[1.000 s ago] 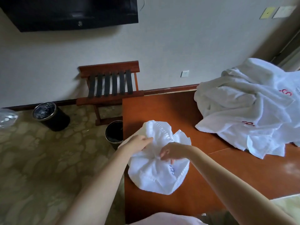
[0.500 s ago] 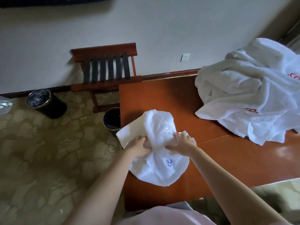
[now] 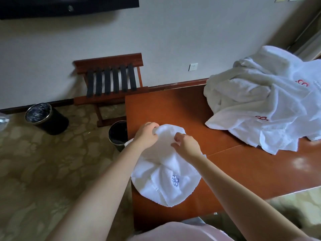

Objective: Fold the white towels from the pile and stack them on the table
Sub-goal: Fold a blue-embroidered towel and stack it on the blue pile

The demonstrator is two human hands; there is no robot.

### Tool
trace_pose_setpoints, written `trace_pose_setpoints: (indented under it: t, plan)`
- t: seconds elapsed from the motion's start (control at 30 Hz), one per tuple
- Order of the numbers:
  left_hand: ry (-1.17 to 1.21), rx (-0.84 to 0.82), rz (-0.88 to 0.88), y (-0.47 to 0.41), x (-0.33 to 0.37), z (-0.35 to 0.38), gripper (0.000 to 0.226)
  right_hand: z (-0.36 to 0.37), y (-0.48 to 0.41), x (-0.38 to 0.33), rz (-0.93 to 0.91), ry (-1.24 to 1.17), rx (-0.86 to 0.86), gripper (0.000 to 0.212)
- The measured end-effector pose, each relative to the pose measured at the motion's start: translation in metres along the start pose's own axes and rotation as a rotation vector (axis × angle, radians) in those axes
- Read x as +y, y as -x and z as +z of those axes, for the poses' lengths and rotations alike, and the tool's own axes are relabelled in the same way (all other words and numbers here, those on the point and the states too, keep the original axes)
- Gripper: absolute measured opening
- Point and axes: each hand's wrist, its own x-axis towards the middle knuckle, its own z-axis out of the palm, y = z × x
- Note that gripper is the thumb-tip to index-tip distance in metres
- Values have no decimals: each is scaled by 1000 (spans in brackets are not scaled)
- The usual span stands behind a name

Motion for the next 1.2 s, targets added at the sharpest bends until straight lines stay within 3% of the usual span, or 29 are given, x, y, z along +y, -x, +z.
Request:
trace_pose_setpoints:
  t: [0.13,0.33,0.4,0.53,0.63,0.77,0.87,0.93,1.07,1.2]
  plan:
    - [-55,-275,121,-11,33,-19,81,-37,-1,-8,-199,-223,82,12]
    - [-73,-431,62,-19,66,-36,57,-82,-1,-8,-318,-285,177,10]
    - [-51,-375,105,-19,69,-48,19,-90,-5,-4,-258,-328,219,12]
    - [-16,-227,178,-23,66,-85,38,-87,-15,-2,-144,-397,165,11]
    - [-16,-106,204,-24,64,-112,27,-69,-20,2,-66,-298,43,30]
    - [-78,157,131,-28,48,-136,13,-56,-20,16,13,-121,-36,29]
    - [-316,302,78,-25,29,-146,14,-70,-27,21,28,-105,162,43]
    - [-393,246,8,-23,18,-147,15,-85,-34,14,12,-71,235,45]
    - [-244,115,-24,-27,12,-145,35,-109,-51,-17,-13,-159,347,31]
    - [-151,432,18,-39,24,-159,32,-128,-59,-54,-120,-418,710,23]
